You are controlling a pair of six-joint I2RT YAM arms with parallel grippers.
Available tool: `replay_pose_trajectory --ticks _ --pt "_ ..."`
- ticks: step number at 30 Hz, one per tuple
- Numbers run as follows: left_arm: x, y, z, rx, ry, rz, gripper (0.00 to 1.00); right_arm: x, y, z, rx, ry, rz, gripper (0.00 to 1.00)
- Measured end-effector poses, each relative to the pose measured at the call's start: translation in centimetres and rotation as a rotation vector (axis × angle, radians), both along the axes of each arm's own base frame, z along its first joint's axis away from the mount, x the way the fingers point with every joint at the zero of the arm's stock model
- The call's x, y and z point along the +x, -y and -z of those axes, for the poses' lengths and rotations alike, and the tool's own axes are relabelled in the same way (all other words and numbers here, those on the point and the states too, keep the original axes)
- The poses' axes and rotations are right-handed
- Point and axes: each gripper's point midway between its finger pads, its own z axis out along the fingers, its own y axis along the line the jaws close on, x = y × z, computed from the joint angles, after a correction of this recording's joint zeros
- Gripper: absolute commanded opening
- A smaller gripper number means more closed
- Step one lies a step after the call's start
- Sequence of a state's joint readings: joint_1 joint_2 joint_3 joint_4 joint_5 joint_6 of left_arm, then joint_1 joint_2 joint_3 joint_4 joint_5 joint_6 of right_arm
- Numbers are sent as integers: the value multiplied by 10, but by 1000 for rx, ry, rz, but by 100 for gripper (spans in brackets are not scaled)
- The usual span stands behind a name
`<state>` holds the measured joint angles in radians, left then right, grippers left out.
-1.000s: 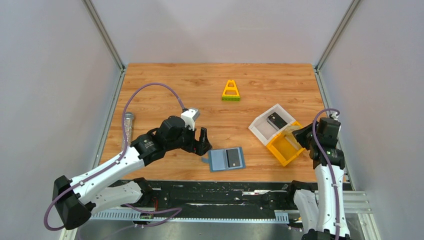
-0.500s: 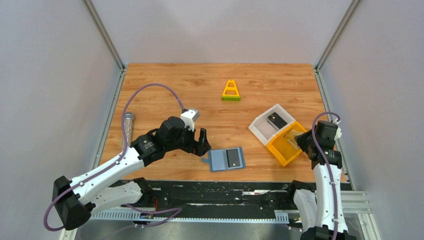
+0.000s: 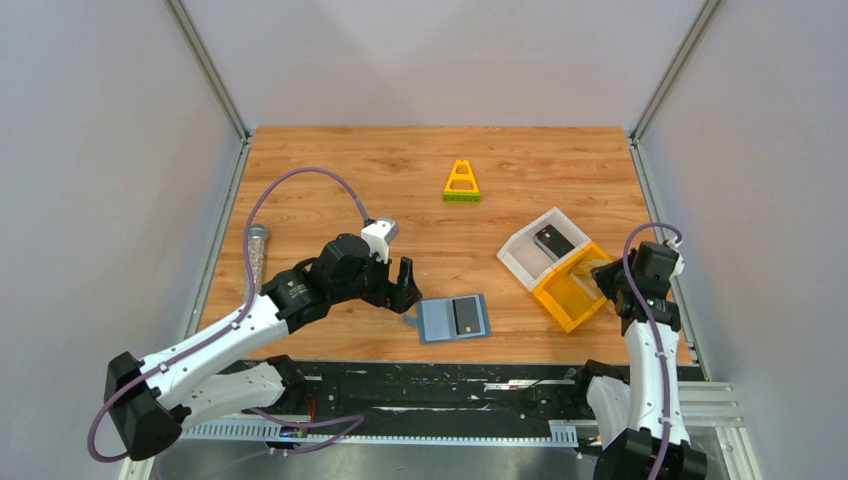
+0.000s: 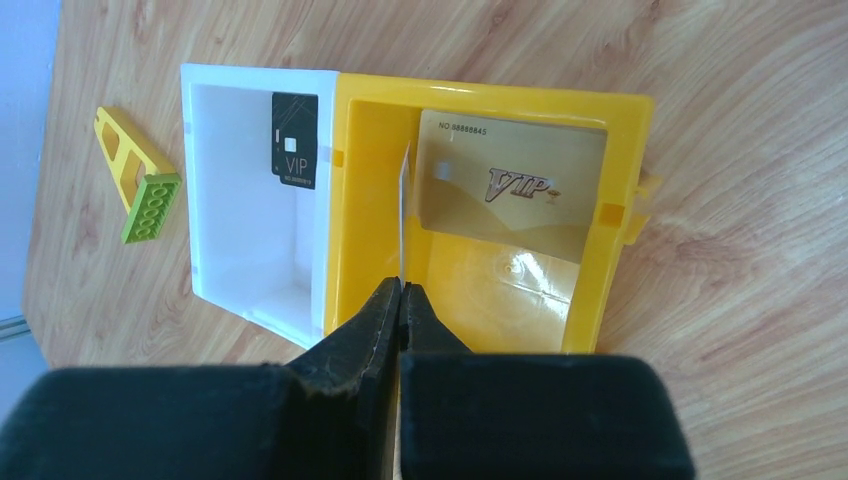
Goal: Take the credit cards out of the card holder
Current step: Place the credit card in the storage box.
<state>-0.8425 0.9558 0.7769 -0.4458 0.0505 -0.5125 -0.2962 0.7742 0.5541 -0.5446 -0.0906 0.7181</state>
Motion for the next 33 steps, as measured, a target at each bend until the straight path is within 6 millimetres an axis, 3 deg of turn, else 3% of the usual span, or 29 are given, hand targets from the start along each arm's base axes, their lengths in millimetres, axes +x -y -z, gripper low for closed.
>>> replay_pose_trajectory --ticks 13,24,33 --pt "0 0 0 -2 1 0 100 3 18 9 1 8 33 4" --pt "0 0 0 -1 -1 0 100 1 29 16 16 -13 71 21" --pt "0 -1 1 3 2 -5 100 -4 41 29 29 -68 153 23"
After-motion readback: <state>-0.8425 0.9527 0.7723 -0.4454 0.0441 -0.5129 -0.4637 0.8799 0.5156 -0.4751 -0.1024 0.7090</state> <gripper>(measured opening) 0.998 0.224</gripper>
